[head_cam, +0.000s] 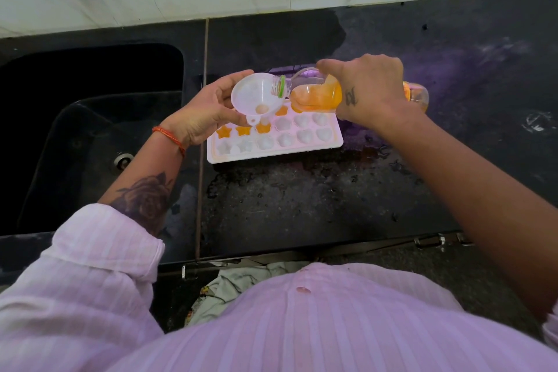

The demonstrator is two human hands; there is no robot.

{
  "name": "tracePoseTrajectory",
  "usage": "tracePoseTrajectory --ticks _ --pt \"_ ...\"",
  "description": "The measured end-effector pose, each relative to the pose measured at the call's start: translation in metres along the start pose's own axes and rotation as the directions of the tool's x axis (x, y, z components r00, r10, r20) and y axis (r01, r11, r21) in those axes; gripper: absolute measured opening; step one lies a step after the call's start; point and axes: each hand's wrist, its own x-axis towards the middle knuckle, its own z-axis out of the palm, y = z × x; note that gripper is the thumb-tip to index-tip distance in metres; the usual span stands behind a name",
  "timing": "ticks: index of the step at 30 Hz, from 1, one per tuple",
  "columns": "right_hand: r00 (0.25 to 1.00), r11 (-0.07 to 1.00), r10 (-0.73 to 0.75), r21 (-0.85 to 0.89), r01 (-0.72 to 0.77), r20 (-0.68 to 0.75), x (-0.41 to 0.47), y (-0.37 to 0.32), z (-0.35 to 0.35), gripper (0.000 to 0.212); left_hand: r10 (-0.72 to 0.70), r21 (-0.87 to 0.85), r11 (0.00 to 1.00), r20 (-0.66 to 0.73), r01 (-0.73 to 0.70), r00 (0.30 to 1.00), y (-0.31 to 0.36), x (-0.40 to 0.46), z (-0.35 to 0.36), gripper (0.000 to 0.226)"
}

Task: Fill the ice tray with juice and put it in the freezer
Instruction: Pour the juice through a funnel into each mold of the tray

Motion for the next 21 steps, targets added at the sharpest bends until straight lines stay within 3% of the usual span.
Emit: tracePoseTrajectory --ticks 21 --pt "0.999 0.998 -0.038 -0.04 0.037 -0.007 0.0038 -0.002 0.0018 0.045 -0.003 0.013 1.0 -0.004 0.003 1.0 0.0009 -0.0053 0.0006 0.078"
